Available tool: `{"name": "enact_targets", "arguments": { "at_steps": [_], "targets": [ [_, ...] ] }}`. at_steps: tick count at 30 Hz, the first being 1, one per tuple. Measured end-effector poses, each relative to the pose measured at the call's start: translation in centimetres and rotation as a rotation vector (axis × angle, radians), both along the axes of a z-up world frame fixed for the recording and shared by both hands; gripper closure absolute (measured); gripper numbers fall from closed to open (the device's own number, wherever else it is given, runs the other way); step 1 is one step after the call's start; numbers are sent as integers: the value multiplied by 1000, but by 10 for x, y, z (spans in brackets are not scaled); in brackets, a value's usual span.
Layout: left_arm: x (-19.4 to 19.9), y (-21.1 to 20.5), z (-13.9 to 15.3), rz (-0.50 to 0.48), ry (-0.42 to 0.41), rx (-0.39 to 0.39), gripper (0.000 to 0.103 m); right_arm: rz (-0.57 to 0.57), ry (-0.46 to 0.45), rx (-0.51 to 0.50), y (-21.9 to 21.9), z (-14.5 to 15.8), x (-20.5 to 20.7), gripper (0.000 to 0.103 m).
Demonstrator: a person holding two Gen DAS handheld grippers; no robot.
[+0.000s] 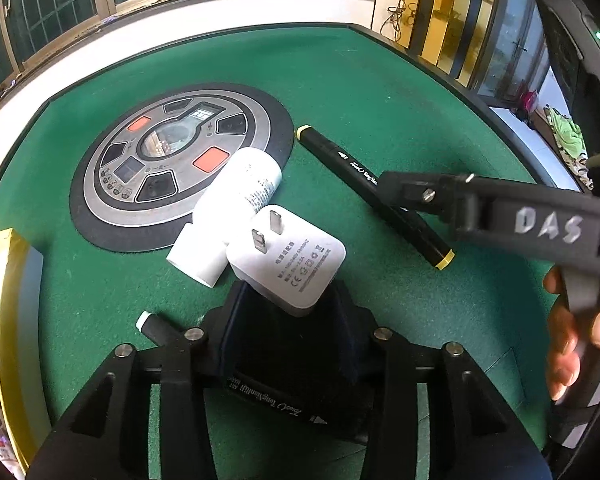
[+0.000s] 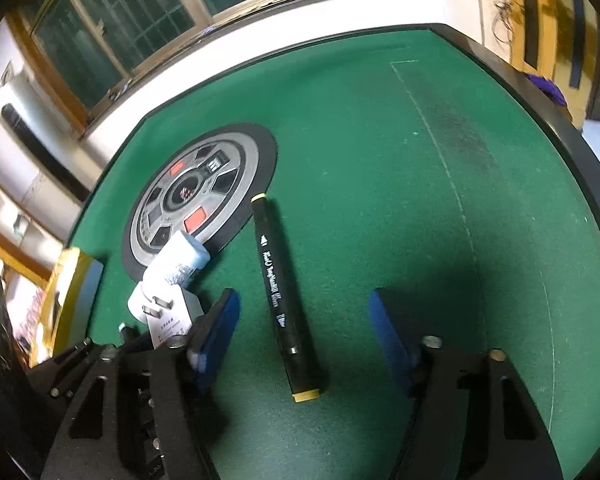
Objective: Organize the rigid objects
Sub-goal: 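Grasp the white charger plug with the left gripper while the right gripper grasps the yellow-capped black marker, then lift the charger with the left gripper while the right gripper lifts the marker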
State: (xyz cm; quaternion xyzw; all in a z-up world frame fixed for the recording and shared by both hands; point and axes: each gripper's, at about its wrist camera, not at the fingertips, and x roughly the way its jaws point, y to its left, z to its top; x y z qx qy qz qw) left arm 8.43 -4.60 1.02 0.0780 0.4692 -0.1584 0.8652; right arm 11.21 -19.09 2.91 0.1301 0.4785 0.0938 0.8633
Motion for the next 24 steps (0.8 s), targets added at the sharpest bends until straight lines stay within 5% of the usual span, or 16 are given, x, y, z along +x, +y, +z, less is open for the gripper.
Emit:
{"name": "enact_targets", "arguments": {
  "at_steps": [2, 8, 13, 24],
  "targets": [
    [-1, -1, 0, 0, -6, 10, 53, 35, 7, -35, 10, -4, 1, 65],
    [-3, -6, 1, -7, -8, 11, 53, 76, -24, -197, 29, -7, -1, 88],
    [-3, -10, 5, -1, -20, 22, 53, -43, -5, -275, 7, -4, -2, 88],
    [12, -13, 5, 81, -5, 6, 52, -67, 8, -219, -7, -5, -2, 88]
  ]
}}
